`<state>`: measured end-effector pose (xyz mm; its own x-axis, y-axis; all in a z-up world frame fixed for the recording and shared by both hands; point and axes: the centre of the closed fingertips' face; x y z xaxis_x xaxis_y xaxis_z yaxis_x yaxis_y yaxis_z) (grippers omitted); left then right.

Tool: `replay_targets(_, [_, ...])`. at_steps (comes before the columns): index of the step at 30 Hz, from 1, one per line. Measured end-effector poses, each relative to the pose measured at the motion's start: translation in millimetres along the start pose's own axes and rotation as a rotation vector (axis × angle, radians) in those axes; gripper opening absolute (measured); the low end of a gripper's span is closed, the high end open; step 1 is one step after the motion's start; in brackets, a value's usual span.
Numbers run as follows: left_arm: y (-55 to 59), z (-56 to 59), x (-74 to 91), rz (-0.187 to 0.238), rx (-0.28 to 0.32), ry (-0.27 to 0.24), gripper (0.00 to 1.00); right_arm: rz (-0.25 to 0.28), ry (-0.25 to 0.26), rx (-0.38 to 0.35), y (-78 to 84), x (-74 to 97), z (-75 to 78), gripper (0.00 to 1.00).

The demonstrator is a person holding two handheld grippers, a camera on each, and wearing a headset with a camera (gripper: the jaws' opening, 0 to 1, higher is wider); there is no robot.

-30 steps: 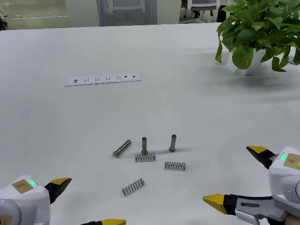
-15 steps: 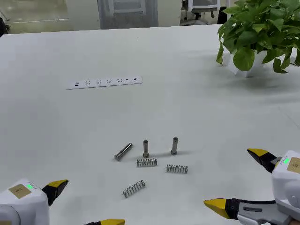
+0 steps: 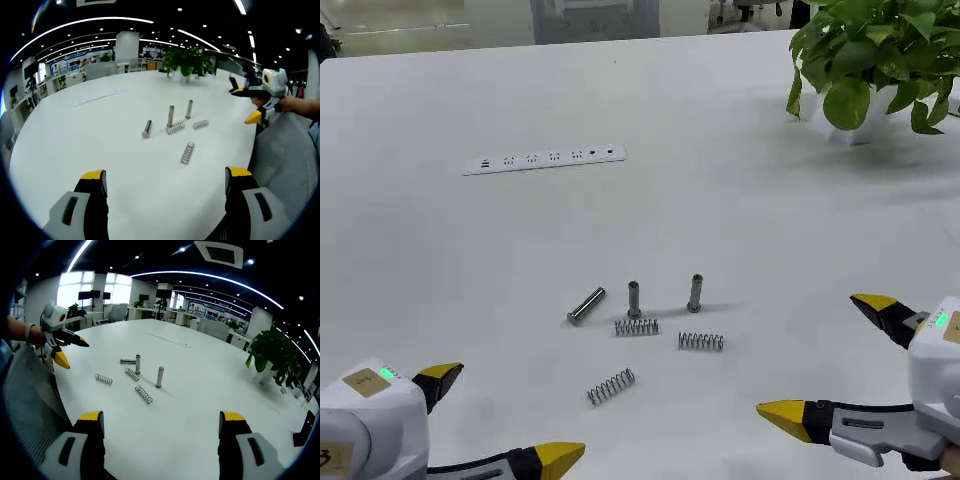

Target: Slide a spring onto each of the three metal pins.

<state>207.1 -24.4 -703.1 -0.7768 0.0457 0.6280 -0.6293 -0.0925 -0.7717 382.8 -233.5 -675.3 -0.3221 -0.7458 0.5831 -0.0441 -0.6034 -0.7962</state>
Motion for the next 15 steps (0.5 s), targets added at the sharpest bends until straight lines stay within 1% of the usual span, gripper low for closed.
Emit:
replay_targets(2, [0.6,0.7,-1.9,-0.008,0.005,0.005,1.0,0.004,0.002,-0.003,-0.5,0.3,1.0,0.97])
replay_targets(5, [0.5,-1.6,-6.0,-0.025,-0.006,0.008,1.0,0.008,0.002,-0.011,-0.3,0.3,2.3,0.97])
replay_targets(7, [-3.5,-4.5,-8.7,-0.031,0.005,0.019,1.0,0.01,0.001,-0.015,-0.7,0.4,2.5,0.97])
replay_targets(9, [-8.7,-8.9,-11.5,-0.038,0.01,0.016,1.0,0.01,0.0,-0.018,-0.6,0.3,2.8,0.96])
replay_targets(10, [-10.2,-9.4,-12.7,-0.05,0.008,0.016,1.0,0.011,-0.001,-0.02,-0.5,0.3,2.7,0.96])
replay_targets(11, [-12.1,-10.7,-14.6,-0.067,-0.013,0.023,0.99,0.011,-0.002,-0.02,-0.4,0.2,2.6,0.96])
replay_targets(12, [-14.1,-14.0,-16.3,-0.074,-0.024,0.022,0.97,0.01,-0.002,-0.018,-0.5,0.2,2.4,0.96])
replay_targets(13, [-15.3,-16.1,-17.6,-0.089,-0.028,0.022,0.92,0.009,-0.002,-0.015,-0.6,0.3,2.0,0.96])
replay_targets(14, [-21.4,-15.2,-18.4,-0.091,-0.025,0.029,0.88,0.008,-0.001,-0.011,-0.7,0.3,1.8,0.96])
replay_targets(15, [-25.7,-16.4,-19.7,-0.085,-0.025,0.035,0.88,0.008,-0.001,-0.01,-0.9,0.3,1.7,0.96])
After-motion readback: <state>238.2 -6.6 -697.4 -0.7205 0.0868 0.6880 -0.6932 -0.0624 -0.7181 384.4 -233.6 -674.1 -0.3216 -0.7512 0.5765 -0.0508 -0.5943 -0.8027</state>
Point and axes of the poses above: the centre of the closed fingertips' face, and the gripper's own axes: x roughly backward along the fingers, z roughly to its right, y roughly out of its underside, and after that the axes turned 5 degrees about -z, right-handed
